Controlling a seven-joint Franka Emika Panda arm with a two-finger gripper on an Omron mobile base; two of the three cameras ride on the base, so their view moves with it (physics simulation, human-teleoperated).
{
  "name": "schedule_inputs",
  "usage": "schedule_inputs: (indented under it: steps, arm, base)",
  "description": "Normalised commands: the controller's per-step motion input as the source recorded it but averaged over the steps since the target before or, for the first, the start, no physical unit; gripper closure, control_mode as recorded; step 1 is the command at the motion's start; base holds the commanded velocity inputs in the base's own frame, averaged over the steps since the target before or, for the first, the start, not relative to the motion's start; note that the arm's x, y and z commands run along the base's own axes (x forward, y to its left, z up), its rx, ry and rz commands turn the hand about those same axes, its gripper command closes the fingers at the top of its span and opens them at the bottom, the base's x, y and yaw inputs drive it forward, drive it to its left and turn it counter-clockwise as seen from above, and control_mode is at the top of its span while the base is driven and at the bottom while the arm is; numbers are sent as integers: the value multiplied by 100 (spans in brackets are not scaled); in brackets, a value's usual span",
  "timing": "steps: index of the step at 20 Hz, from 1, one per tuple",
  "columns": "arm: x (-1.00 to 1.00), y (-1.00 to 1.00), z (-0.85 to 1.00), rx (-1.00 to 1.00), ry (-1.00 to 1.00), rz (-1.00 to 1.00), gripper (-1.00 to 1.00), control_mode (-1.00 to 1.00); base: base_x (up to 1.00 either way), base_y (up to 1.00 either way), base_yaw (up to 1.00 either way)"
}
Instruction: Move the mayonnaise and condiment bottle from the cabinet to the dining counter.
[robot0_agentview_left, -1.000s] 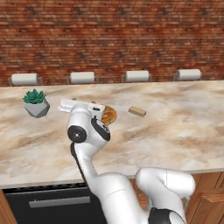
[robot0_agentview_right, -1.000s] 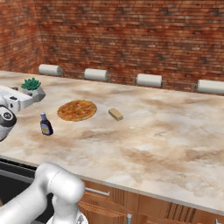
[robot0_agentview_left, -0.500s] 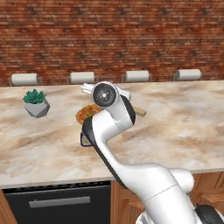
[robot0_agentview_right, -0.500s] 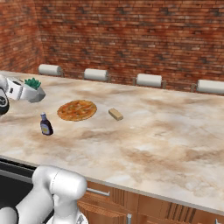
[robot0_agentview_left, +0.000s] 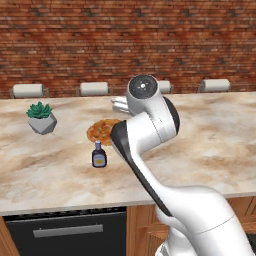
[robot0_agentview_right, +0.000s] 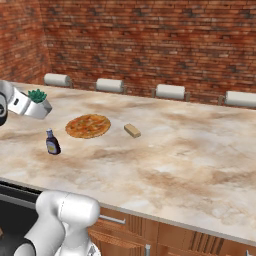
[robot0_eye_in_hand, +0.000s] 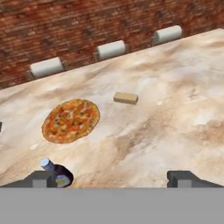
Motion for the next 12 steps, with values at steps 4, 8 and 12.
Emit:
schedule_inputs:
  steps: [4,8,12]
  arm:
    - [-26,-31,-18,0,19,0,-100,-100]
    - [-14,-40,-3,0,11,0,-100,-100]
    - [0,-38,0,-1,16,0,-100,-100]
  base:
    - [0,0,0]
    - [0,0,0]
    - [0,0,0]
